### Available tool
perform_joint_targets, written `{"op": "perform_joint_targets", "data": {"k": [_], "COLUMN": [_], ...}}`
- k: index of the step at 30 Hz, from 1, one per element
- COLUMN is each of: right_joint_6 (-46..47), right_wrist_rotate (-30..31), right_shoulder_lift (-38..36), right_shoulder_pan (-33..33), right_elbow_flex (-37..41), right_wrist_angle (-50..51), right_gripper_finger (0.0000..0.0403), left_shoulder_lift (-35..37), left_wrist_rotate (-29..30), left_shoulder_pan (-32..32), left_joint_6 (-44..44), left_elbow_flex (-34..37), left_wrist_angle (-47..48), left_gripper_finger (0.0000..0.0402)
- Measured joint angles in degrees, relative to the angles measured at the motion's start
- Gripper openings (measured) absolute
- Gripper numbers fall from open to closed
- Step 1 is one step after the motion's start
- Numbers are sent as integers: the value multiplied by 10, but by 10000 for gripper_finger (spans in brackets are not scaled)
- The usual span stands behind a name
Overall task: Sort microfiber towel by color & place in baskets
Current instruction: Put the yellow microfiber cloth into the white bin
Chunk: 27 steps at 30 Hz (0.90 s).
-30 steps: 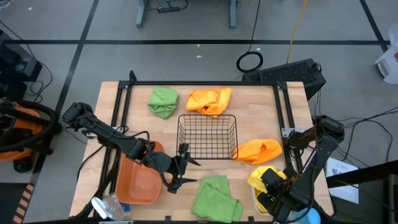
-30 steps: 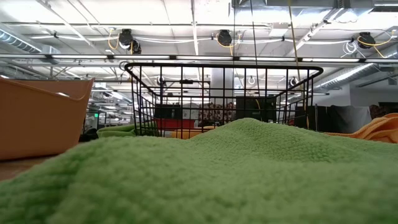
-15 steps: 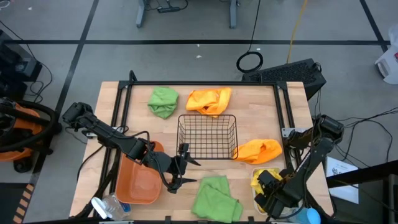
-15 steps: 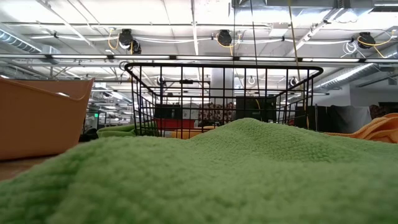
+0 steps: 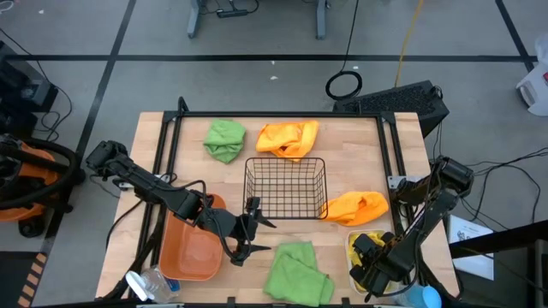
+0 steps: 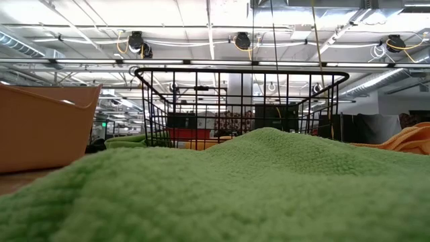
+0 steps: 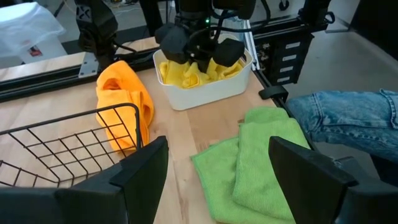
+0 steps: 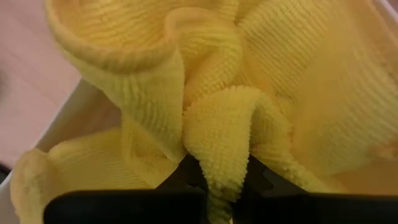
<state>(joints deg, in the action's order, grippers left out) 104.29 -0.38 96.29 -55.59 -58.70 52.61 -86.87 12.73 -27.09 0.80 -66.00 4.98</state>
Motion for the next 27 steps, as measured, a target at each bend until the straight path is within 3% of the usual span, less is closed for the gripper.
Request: {"op": "perform_joint_targets", "data": {"k": [5,16,27], "right_joint_6": [0,-38,-92], "right_wrist_rotate": [2,3,6], "right_shoulder_lift": [0,0,1], "right_shoulder_pan": [0,0,0], "right_elbow_flex": [-10,-138,-187], "right_wrist_angle": [15,194,236], "right_gripper_finger": [48,165,178], "left_shoulder_lift": [0,0,0], "left_wrist_rotate": [0,0,0], "left_shoulder_pan": [0,0,0], "left_joint_6": [0,2,1], "left_elbow_flex": [0,0,0], "left_wrist_angle": [3,3,7], "left_gripper_finger": [283,283,283]}}
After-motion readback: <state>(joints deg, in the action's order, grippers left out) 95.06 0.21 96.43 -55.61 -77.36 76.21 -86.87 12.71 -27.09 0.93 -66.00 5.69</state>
